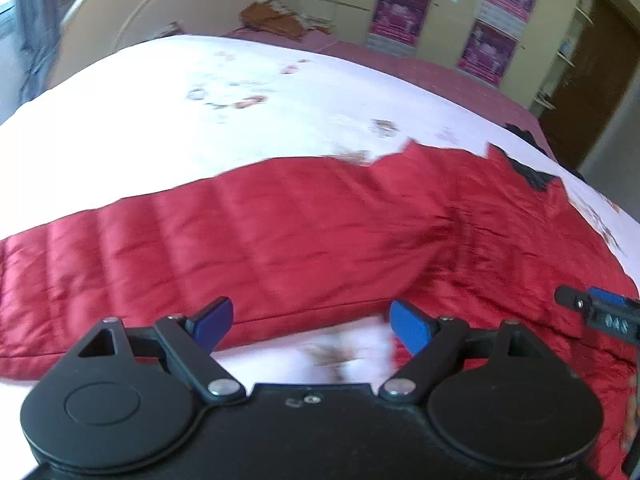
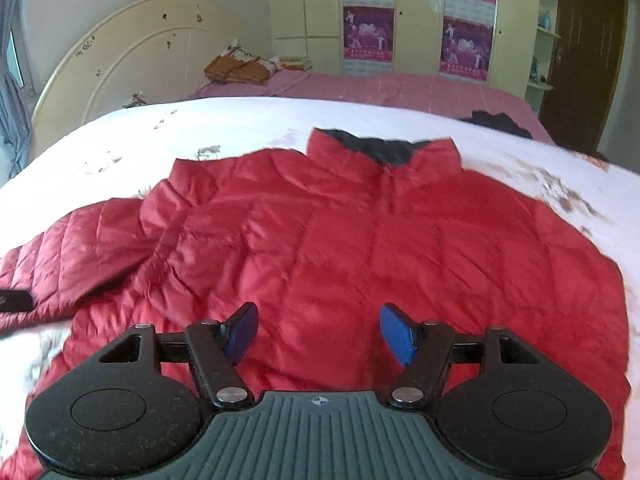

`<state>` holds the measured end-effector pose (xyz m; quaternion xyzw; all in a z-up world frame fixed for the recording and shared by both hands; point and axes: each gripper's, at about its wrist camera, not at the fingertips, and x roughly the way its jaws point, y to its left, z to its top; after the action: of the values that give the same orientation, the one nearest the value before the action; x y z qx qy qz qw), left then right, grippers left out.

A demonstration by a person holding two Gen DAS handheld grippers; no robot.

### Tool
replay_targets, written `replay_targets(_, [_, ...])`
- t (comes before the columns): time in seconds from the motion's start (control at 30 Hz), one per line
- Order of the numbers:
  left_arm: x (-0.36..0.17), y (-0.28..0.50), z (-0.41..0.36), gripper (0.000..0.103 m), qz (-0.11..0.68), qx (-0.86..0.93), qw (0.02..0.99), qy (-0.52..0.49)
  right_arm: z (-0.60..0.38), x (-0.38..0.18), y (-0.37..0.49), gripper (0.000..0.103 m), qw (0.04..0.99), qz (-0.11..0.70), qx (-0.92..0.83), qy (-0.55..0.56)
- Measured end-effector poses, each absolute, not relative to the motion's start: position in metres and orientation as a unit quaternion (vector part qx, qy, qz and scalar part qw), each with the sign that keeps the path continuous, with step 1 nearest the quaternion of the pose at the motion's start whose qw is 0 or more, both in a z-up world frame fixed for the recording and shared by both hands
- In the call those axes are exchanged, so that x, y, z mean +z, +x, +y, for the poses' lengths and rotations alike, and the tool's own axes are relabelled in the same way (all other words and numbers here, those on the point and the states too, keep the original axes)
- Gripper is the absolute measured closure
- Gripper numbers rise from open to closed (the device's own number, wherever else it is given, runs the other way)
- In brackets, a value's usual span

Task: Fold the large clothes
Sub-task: 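Grasp the cuff of the other sleeve with the left gripper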

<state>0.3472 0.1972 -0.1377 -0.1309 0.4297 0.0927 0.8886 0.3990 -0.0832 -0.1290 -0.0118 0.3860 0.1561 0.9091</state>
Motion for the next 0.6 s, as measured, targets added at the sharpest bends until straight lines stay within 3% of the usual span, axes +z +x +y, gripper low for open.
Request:
replay_targets(0.33, [-0.149, 0.271, 0.298, 0.022, 0.424, 0.172, 0.856, -0.239, -0.034, -0.163, 0.422, 0.036, 0.902, 0.403, 0.142, -0.055])
replay_targets(0.6, [-0.166, 0.218, 0.346, 0.024, 0.380, 0.221, 0.818, -0.371, -0.028, -0.146, 0.411, 0.036, 0.915, 0.375, 0.142, -0.045])
